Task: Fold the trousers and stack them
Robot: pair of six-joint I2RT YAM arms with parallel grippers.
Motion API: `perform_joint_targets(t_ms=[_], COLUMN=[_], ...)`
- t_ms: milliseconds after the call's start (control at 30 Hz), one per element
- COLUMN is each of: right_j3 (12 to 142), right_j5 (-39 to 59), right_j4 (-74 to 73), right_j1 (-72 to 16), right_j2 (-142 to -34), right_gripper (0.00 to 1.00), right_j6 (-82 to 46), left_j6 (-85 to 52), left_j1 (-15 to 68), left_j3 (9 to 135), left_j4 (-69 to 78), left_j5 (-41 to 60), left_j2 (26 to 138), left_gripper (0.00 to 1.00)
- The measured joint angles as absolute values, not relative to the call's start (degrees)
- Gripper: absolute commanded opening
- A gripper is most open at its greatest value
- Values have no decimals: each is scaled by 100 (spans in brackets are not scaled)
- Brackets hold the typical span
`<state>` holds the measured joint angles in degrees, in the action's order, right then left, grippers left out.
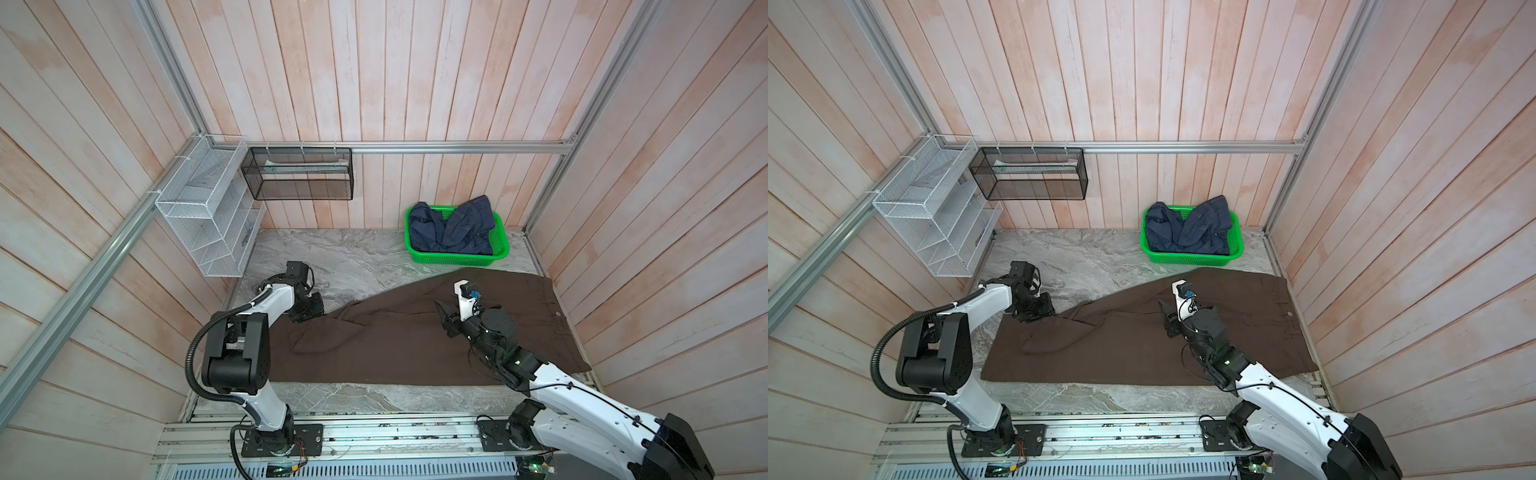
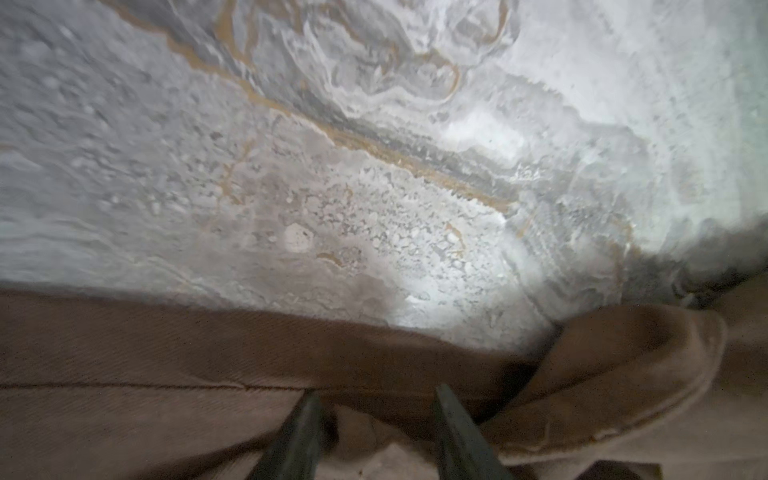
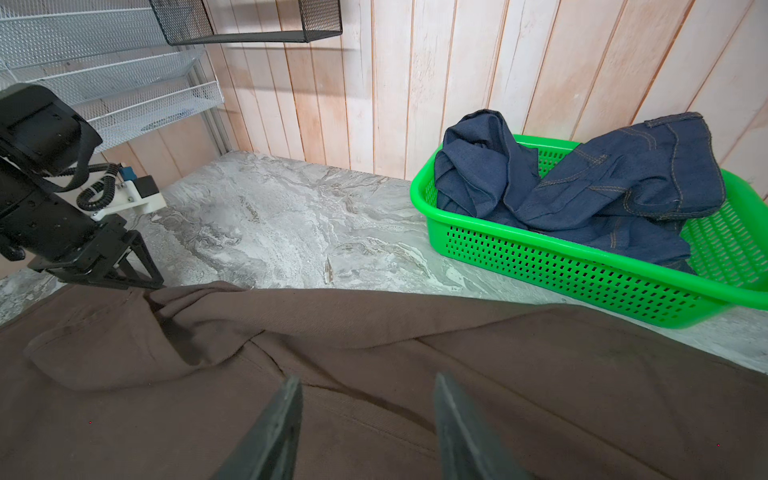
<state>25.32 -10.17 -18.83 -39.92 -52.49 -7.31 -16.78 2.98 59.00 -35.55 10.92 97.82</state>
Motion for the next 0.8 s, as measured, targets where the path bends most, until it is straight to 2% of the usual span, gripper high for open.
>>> perform_joint_targets(t_ms=[433,667,800], right_j3=[2532,2532,2532], right_j5=[-1000,-974,-952], right_j4=[-1885,-1887,-1887], right_j1=[-3992,-3992,-3992], right_j2=[-5330,-5341,-5341], right_gripper=[51,51,51], right_j6=[-733,-733,-733], left_j6=[-1599,-1605,-1656], left_j1=[290,290,296], left_j3=[5612,5561,5586], left_j4=[-3562,-3693,-3881], left_j5=[1396,1297,996], left_j2=[9174,9085,8639], left_gripper=[2,0,0])
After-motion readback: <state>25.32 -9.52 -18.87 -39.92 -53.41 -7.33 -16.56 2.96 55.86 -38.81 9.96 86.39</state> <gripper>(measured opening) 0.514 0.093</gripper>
